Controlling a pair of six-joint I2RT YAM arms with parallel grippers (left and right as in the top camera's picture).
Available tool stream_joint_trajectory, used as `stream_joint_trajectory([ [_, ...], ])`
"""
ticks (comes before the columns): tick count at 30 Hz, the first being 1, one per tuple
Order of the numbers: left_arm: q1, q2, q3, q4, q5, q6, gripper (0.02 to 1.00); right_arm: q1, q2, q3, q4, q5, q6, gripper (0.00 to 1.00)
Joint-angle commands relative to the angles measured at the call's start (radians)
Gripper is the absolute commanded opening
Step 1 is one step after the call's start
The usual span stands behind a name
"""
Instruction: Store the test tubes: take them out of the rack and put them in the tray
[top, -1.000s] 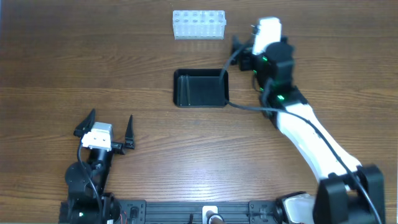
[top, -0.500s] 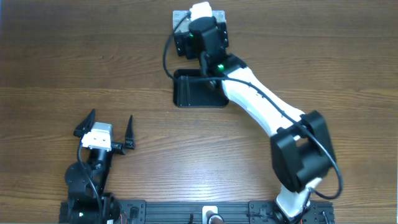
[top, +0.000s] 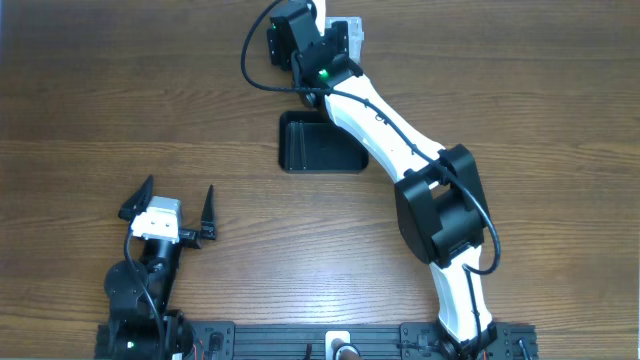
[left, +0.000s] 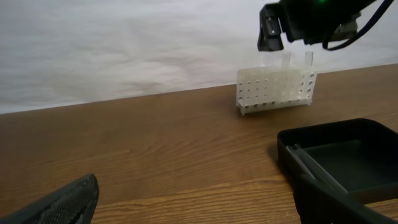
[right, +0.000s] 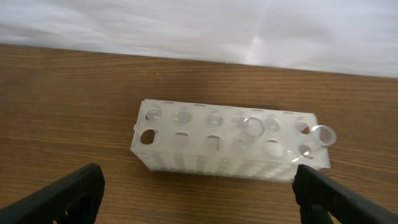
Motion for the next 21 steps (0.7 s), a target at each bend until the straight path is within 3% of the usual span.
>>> stream_joint_trajectory([
  [1,0.005,-0.006,-0.006,0.0,0.009,0.008,1.0,-0.032,0.018,0.035,-0.01,0.024,0.045,0.95],
  [21,0.005,-0.006,-0.006,0.0,0.009,0.008,1.0,-0.06,0.095,0.035,0.146,-0.001,-0.013,0.954],
])
